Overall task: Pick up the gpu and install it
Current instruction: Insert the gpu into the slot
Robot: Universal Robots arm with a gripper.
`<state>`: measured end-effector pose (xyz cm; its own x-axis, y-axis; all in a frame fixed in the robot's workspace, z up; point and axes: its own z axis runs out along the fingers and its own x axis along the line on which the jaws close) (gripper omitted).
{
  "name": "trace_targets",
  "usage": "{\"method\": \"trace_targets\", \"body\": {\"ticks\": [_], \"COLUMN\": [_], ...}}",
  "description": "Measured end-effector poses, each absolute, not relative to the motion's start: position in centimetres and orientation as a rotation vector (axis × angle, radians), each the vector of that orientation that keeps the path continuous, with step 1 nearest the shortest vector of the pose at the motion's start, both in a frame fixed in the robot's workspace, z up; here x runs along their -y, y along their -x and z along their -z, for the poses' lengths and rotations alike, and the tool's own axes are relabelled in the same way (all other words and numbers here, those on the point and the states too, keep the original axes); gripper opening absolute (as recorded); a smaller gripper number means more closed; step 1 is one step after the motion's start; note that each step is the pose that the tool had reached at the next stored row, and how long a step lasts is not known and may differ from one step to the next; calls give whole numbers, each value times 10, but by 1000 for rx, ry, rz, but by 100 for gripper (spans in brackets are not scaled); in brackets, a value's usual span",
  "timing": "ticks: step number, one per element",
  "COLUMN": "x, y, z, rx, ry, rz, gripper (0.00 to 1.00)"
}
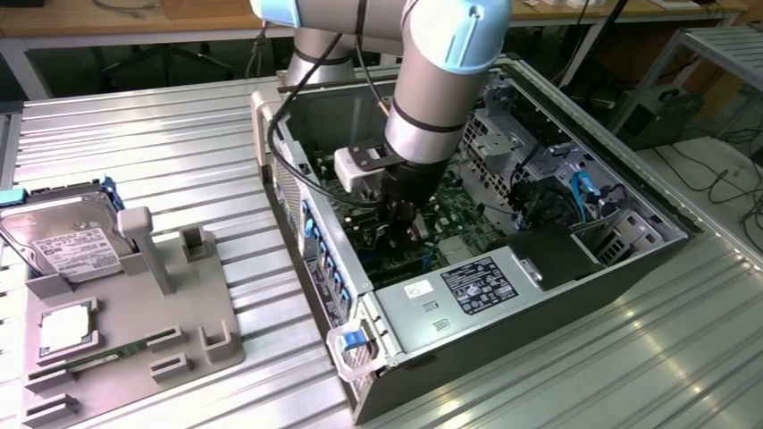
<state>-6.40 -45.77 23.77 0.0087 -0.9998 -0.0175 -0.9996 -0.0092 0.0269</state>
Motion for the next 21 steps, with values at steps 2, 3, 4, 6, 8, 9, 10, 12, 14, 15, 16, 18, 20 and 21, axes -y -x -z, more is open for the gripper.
{"method": "trace_targets", "body": {"ticks": [2,3,4,6,8,9,10,12,14,15,16,18,20,21], "x": [458,458,457,457,456,456,456,456,456,456,456,456,456,456], "y": [64,64,64,64,64,64,64,64,64,64,64,64,64,64], "z": [-247,-251,-255,-267,-278,-281,-283,-283,-283,-283,-283,-283,-283,-283], "rx": [2206,2205,2204,2203,2201,2200,2200,2200,2200,2200,2200,2200,2200,2200], "ry": [-2225,-2225,-2223,-2222,-2220,-2219,-2219,-2220,-2220,-2220,-2220,-2220,-2220,-2219], "rz": [46,44,41,36,31,29,27,28,28,28,28,28,28,28], "gripper": [35,35,35,35,35,35,35,35,35,35,35,33,26,20]}}
